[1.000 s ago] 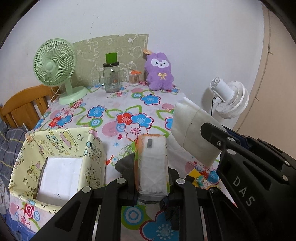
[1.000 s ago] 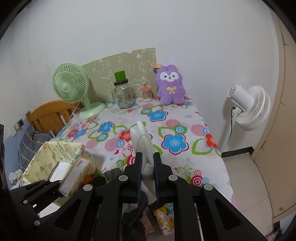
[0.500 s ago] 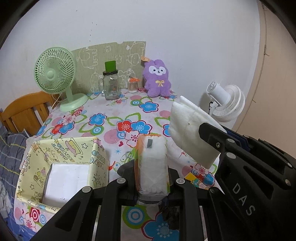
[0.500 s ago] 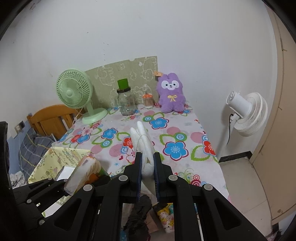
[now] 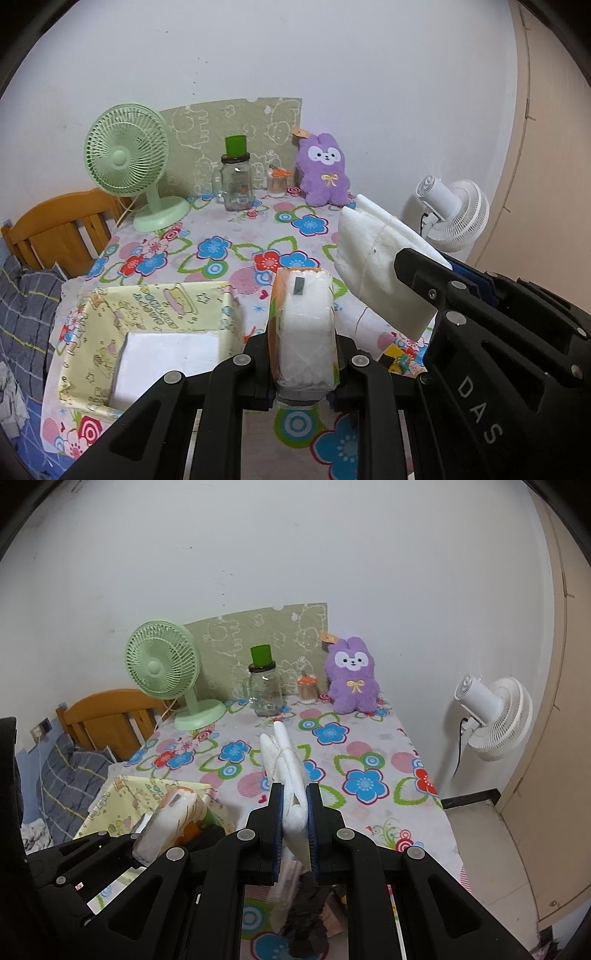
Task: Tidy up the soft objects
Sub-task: 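Carry the tissue pack and white cloth over the yellow-green box with both grippers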
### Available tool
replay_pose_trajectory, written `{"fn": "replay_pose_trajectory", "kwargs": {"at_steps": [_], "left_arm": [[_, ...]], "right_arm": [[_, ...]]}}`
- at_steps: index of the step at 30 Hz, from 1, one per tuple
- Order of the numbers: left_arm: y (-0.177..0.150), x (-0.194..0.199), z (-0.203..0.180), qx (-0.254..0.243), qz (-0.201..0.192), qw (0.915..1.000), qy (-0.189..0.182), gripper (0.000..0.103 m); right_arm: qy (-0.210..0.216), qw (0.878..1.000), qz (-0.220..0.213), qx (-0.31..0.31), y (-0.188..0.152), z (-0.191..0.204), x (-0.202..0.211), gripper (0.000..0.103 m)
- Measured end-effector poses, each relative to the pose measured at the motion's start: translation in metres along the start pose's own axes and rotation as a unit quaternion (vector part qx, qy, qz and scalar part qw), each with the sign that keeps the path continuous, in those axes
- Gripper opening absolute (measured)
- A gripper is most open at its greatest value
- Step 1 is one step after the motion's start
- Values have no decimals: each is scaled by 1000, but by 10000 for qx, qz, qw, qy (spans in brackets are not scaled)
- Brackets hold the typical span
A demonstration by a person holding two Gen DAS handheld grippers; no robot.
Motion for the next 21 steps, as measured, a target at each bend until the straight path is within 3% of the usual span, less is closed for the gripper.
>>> {"fn": "replay_pose_trajectory", "kwargs": {"at_steps": [21], "left_arm": [[1, 20, 63, 135, -192, 9993, 279, 18]], "right_arm": [[281, 9992, 27, 292, 11, 70, -5, 15]]}}
Point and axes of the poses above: each gripper's, at about its wrist camera, not at the fingertips, and x roughly against the way its jaws point, z to its left, y to its top, the point moved 1 cm from there along -x, roughly the way its jaws point, and after that the axes turned 4 degrees about z, right-handed, at the moved point
